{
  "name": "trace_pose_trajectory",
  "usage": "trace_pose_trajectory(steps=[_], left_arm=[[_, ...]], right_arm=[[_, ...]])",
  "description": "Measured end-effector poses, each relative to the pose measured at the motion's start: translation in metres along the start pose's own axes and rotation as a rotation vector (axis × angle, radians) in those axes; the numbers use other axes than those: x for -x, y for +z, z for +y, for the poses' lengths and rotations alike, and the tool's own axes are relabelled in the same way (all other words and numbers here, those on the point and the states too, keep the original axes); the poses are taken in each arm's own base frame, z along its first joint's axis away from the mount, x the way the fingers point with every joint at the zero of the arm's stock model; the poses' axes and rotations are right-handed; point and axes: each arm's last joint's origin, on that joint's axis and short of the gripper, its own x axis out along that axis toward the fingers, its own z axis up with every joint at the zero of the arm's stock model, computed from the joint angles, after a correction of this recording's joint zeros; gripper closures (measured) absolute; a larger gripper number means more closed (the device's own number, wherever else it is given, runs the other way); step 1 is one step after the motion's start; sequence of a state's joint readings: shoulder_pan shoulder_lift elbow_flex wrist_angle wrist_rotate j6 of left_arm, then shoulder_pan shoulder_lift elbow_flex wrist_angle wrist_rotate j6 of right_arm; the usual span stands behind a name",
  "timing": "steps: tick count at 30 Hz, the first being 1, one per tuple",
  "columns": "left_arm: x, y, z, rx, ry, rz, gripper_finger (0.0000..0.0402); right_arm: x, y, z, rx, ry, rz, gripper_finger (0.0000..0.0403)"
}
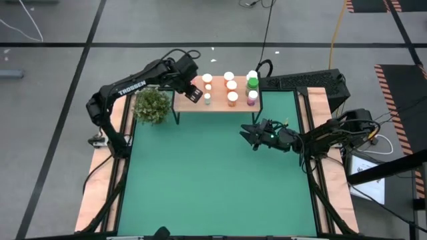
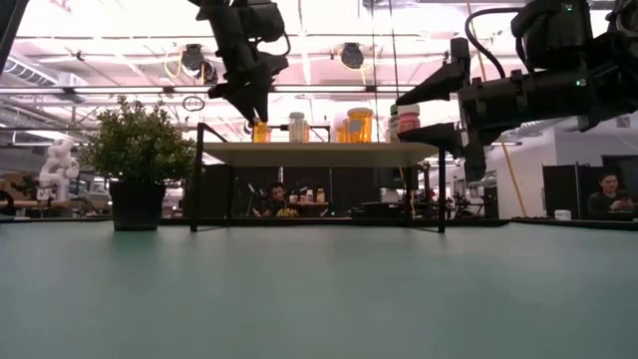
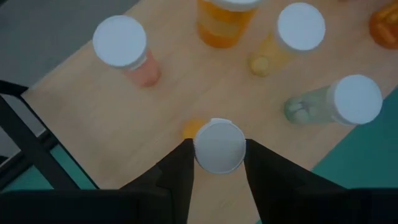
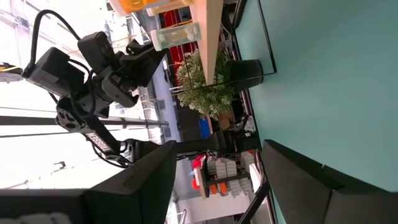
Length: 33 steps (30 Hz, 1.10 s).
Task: Pick and place medicine bottles onto shelf by color
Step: Put the small orange medicine bottle on the shelf, then return to Home Position
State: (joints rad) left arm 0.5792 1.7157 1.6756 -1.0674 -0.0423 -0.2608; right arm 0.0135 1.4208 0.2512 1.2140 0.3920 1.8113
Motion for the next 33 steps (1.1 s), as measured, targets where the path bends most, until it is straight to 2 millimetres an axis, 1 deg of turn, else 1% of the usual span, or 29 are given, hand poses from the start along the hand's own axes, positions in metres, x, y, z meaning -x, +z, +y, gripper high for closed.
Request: trace_pose_trajectory(steps=[4,13,17,21,25,27,30,33], left_arm=[[0.000,0.000,0.002,0.013,0.003,0.008,0.0244],[0.000,0.000,0.001,0.018,0.003,0.008,0.0143],[0.009,-0.005,0.002,0.010,0.005,0.020,0.0105],[0.025,-0.010,0.002,0.007,-0.005,-0.005,0.0078],[0.048,-0.015,0.000,0.000,-0.035,-0.066,0.0065],[0.062,-0.019,-0.002,-0.018,-0.054,-0.104,0.0065],[0.087,-0.027,-0.005,-0.053,-0.089,-0.185,0.0064],[0.118,-0.037,-0.005,-0.072,-0.123,-0.299,0.0064]], right_arm=[[0.000,0.000,0.000,-0.002,0.000,0.000,0.0170],[0.000,0.000,0.000,0.010,0.000,0.003,0.0170],[0.000,-0.001,0.003,0.013,0.024,0.010,0.0170],[0.000,-0.002,0.009,0.049,0.088,0.022,0.0170],[0.002,-0.005,0.022,0.198,0.216,0.056,0.0170],[0.004,-0.006,0.030,0.289,0.309,0.088,0.0170],[0.004,-0.009,0.041,0.434,0.378,0.115,0.0170],[0.001,-0.018,0.065,0.606,0.519,0.141,0.0173]])
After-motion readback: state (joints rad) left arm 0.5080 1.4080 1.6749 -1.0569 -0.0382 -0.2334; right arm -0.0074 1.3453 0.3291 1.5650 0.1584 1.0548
